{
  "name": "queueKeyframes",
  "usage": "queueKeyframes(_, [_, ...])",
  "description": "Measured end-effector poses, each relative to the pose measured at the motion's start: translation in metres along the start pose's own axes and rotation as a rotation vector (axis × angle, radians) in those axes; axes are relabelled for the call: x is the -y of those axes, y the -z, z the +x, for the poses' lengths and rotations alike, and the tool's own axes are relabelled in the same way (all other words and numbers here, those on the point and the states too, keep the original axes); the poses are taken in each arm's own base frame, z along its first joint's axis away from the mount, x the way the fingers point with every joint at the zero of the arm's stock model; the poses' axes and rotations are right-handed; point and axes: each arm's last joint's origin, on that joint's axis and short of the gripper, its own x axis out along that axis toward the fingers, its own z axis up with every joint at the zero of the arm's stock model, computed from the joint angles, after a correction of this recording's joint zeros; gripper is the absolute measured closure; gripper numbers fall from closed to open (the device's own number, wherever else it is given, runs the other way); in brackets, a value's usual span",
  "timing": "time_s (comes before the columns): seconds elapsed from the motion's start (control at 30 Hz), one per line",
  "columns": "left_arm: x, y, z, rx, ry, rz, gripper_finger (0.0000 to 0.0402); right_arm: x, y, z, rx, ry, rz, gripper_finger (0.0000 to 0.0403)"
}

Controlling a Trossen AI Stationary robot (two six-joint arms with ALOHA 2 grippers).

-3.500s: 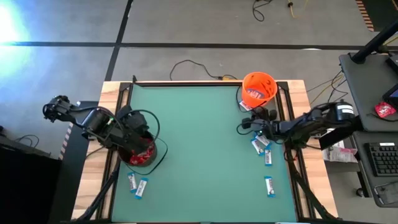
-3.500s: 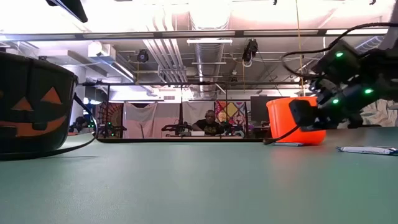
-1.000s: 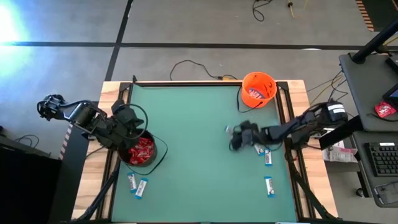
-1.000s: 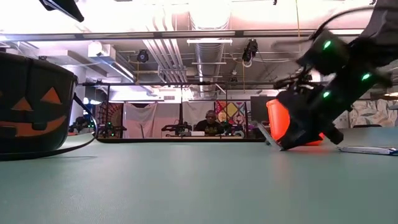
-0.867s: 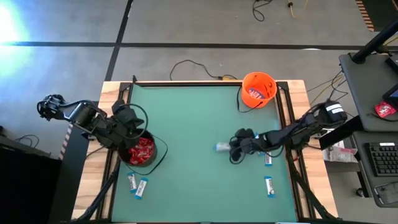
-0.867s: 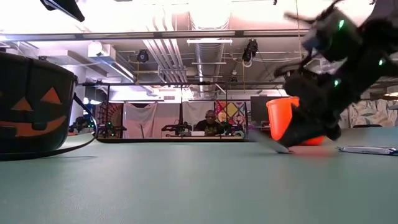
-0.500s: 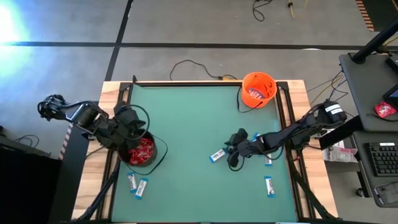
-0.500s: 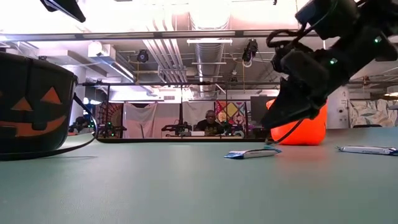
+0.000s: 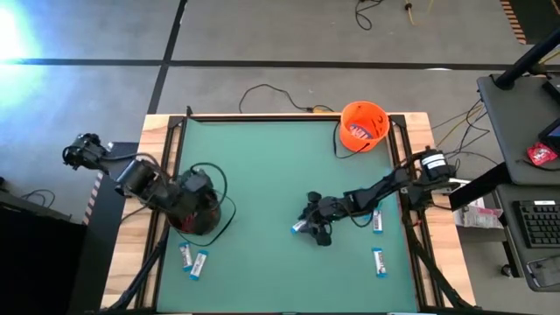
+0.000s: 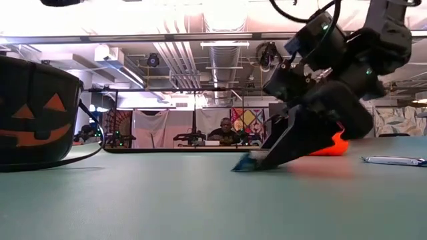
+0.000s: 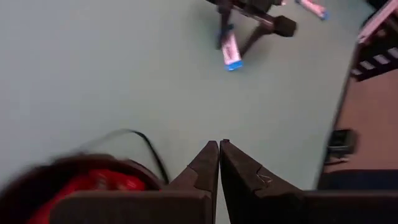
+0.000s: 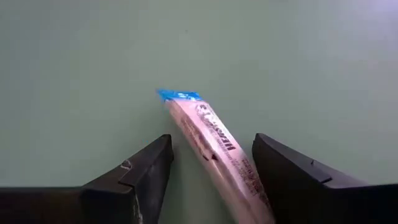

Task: Sort candy by brand, put in halloween buckets
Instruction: Put the white chocolate into the orange bucket

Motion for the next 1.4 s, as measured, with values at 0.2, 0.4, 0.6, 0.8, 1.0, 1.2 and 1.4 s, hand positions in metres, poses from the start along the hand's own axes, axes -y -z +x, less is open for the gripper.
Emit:
queueKeyframes(0.2, [0.028, 0.026, 0.000, -0.041, 0.037, -0.121, 0.0402, 0.003, 0.017, 0.012, -0.063, -0.015, -0.062, 0.0204])
queueKeyframes(0.4, [0.059, 0.055, 0.003, -0.110, 0.071, -0.194, 0.0402, 0.004, 0.028, 0.017, -0.117, -0.013, -0.094, 0.0258])
queueKeyframes(0.6, [0.087, 0.076, -0.004, -0.159, 0.107, -0.202, 0.0402, 0.005, 0.029, 0.017, -0.130, 0.004, -0.084, 0.0327])
queueKeyframes(0.8, [0.122, 0.112, -0.015, -0.246, 0.143, -0.250, 0.0402, 0.006, 0.001, -0.003, -0.071, 0.024, 0.086, 0.0374])
queueKeyframes(1.0, [0.144, 0.149, 0.002, -0.387, 0.011, -0.351, 0.0401, 0.014, -0.055, -0.061, -0.048, 0.111, 0.203, 0.0376])
queueKeyframes(1.2, [0.134, 0.171, 0.036, -0.353, -0.215, -0.392, 0.0374, 0.020, -0.110, -0.157, -0.015, 0.289, 0.190, 0.0375])
queueKeyframes(1.4, [0.098, 0.183, 0.072, -0.293, -0.430, -0.387, 0.0356, 0.015, -0.140, -0.248, 0.118, 0.407, 0.222, 0.0375])
